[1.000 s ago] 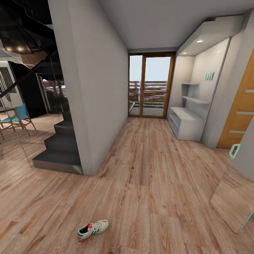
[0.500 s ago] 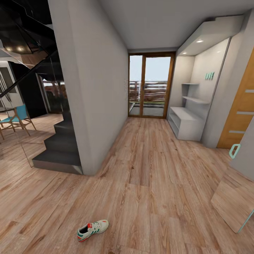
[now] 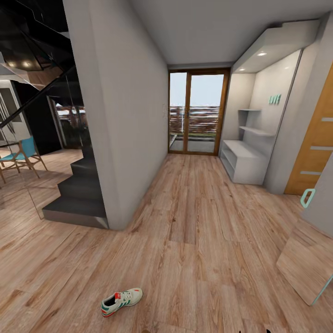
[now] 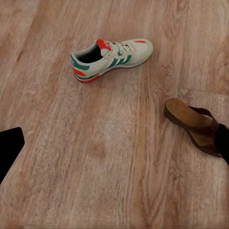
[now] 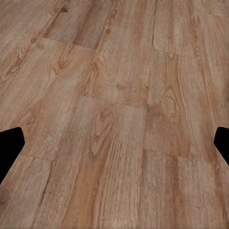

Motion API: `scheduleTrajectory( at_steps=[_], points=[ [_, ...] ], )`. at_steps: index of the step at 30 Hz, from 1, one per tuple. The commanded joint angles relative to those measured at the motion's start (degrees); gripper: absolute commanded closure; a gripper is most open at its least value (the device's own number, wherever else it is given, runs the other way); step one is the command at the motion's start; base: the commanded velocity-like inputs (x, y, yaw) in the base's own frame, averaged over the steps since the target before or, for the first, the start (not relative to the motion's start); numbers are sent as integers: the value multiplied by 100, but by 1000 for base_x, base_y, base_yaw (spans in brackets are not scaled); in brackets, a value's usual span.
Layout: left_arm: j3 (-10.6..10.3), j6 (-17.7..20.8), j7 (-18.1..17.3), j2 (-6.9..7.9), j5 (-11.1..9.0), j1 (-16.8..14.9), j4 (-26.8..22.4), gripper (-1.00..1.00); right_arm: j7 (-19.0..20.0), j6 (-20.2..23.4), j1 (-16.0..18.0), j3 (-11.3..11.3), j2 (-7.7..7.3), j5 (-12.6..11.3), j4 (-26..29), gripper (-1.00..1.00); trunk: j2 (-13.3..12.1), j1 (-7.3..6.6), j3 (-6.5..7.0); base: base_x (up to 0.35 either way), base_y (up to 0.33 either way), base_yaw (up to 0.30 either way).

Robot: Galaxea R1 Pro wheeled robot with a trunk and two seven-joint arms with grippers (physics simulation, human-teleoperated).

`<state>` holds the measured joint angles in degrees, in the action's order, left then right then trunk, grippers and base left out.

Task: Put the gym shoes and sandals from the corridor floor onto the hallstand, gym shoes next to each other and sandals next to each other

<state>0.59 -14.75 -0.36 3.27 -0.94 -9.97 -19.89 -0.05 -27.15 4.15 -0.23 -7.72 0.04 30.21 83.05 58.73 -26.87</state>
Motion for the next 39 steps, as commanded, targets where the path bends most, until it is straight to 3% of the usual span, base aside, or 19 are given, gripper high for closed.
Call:
scheduleTrajectory(
  at_steps=[1, 21, 39],
  points=[
    [4, -18, -5, 1, -10, 0, 6, -100, -3, -17, 4, -1, 5, 0, -2, -100, 3, 0, -6, 0, 0, 0],
    [-7, -19, -8, -10, -12, 4, 12, -100, -21, -18, 7, -3, 34, -4, -14, -100, 3, 0, -6, -10, 12, 0],
    [-7, -19, -8, -11, -12, 4, 12, -100, -21, -18, 7, 5, 42, -4, -22, -100, 3, 0, -6, -151, 233, 0]
  ],
)
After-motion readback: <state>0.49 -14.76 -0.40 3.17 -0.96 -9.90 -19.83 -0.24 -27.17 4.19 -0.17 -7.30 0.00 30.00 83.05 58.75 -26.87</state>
